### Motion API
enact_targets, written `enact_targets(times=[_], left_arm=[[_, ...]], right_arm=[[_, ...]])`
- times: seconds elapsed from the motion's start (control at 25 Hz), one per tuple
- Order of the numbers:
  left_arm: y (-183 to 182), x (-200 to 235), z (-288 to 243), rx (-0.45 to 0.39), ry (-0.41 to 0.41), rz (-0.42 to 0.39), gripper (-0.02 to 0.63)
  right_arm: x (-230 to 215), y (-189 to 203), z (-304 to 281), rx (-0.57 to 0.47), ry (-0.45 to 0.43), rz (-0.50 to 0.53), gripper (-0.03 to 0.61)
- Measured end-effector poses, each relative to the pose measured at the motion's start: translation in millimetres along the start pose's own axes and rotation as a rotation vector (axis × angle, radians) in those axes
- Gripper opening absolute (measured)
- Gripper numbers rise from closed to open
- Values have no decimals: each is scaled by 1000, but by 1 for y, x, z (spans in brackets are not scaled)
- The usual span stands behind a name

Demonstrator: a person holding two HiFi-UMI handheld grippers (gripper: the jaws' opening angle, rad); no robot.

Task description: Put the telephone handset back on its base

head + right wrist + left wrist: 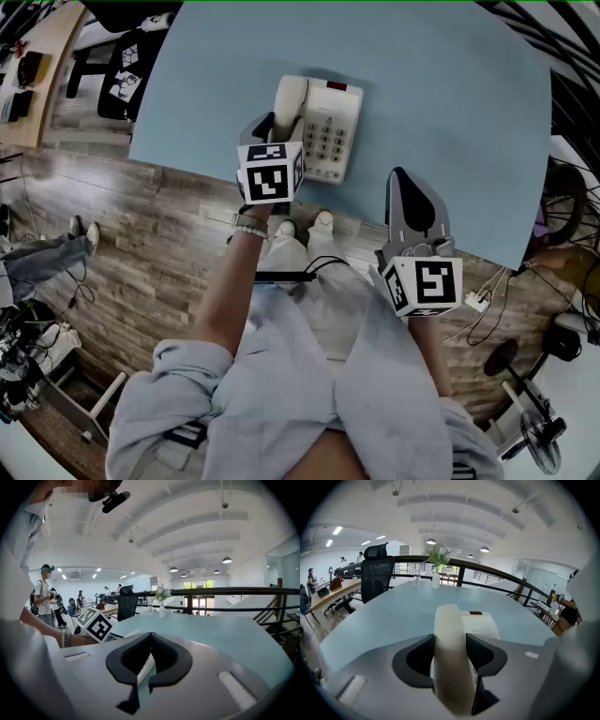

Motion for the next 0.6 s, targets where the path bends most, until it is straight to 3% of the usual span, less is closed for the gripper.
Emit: enact_targets(times=[0.6], left_arm=[[1,4,1,8,99,6,208]], right_arm=[[16,0,-1,15,0,14,5]])
Point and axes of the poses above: the fingertips, and each gripper's own axes: z backward along the fingers, x to its left, y out of its underside, the point moved 6 cm from there along z, backward along the fingers, and after that the axes turned 2 degrees about -y, right-handed, at the moved point
